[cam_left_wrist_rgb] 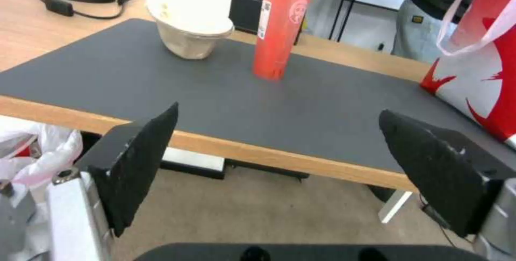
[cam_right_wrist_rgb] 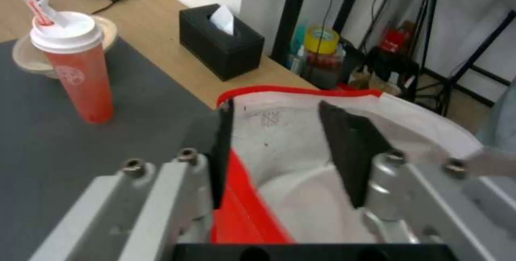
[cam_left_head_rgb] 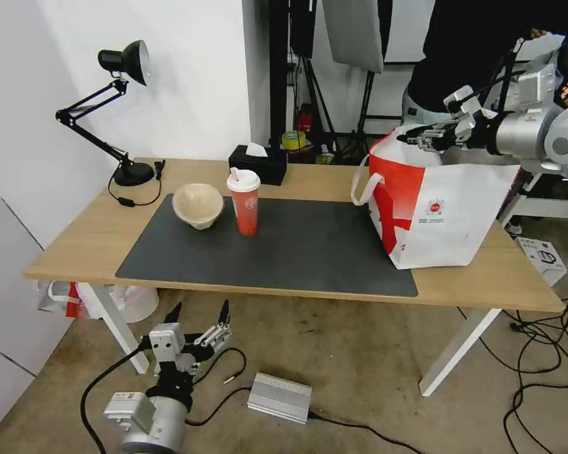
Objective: Pick up the trash from the table and place it into the takeout bag.
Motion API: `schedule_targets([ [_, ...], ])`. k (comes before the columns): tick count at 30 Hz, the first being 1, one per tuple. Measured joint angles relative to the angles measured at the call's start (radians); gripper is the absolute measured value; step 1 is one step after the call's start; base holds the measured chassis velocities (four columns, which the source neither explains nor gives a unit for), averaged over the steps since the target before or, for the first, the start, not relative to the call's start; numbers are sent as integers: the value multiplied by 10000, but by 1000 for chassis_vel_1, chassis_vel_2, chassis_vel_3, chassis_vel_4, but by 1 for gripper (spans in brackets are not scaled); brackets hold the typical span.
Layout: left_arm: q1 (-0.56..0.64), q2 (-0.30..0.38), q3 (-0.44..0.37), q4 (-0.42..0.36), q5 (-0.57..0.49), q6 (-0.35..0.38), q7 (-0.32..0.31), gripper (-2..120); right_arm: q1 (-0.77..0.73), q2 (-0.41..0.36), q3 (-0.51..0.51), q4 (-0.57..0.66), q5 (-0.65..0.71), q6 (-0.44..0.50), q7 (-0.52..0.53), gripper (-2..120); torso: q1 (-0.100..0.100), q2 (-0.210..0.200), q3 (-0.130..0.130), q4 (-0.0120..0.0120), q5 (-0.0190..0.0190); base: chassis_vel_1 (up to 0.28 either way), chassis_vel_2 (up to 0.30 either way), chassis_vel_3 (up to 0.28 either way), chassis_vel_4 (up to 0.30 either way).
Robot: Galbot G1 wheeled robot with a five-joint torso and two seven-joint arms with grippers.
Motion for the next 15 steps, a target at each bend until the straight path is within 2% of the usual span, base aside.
schedule_targets([
  [3,0,0,1,-1,1,-1,0,100,-12,-4,1,1,0,0,17,52,0,0,0,0,0,0,0,0,0],
  [5,-1,0,1,-5,1,-1,0,100,-17,-11,1,1,-2,0,24,64,0,0,0,0,0,0,0,0,0],
  [6,-1,0,1,-5,1,-1,0,100,-17,-11,1,1,-2,0,24,64,0,0,0,0,0,0,0,0,0],
  [7,-5,0,1,-8,1,-2,0,100,-17,-14,2,1,-5,0,28,72,0,0,0,0,0,0,0,0,0],
  [8,-7,0,-1,-9,1,-2,0,100,-17,-14,1,1,-6,0,31,74,0,0,0,0,0,0,0,0,0],
  [10,-18,1,-3,-9,1,-2,1,100,-16,0,1,-26,-11,0,46,86,0,0,0,0,0,0,0,0,0],
  [11,-18,1,-3,-9,1,-2,1,100,-16,0,1,-26,-11,0,46,86,0,0,0,0,0,0,0,0,0],
  [14,-39,1,-2,-3,1,-2,1,100,-24,23,4,-57,-18,0,52,98,0,0,0,0,0,0,0,0,0],
  [15,-39,1,-2,-3,1,-2,1,100,-24,23,4,-57,-18,0,52,98,0,0,0,0,0,0,0,0,0],
])
